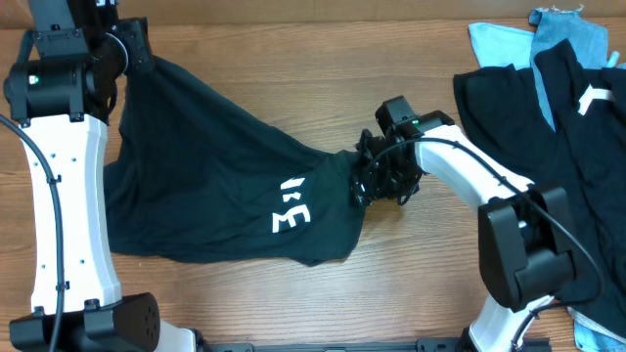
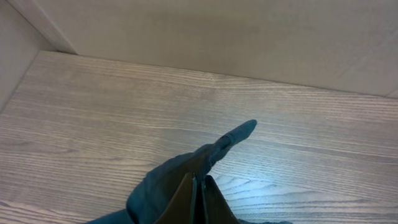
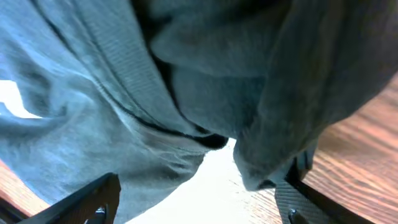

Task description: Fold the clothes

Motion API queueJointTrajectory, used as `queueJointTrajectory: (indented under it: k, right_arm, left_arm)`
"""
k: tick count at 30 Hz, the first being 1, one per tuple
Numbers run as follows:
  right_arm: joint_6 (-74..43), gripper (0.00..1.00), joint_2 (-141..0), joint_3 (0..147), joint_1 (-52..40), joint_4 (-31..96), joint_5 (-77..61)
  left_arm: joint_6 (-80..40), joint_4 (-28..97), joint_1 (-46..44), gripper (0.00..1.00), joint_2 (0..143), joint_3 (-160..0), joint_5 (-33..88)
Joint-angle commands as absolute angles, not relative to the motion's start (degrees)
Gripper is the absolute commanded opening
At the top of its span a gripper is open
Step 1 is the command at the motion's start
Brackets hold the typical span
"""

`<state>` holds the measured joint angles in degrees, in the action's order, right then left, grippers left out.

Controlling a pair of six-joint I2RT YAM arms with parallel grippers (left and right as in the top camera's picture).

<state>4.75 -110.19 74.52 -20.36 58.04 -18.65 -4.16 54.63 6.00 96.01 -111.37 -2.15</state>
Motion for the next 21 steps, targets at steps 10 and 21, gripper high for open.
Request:
queueJointTrajectory:
  k: [10, 21]
  right_arm:
    - [0.4, 0.72, -111.4, 74.6, -25.5, 55.6, -20.4]
    - [-3.0, 0.41, -111.4, 74.6, -25.4, 57.8, -12.9]
  left_arm:
    - [-4.7, 55.2, 5.9, 0.04, 94.5, -112.1, -1.7]
    - [-4.3, 55.5, 5.9, 0.04, 94.5, -112.1, -1.7]
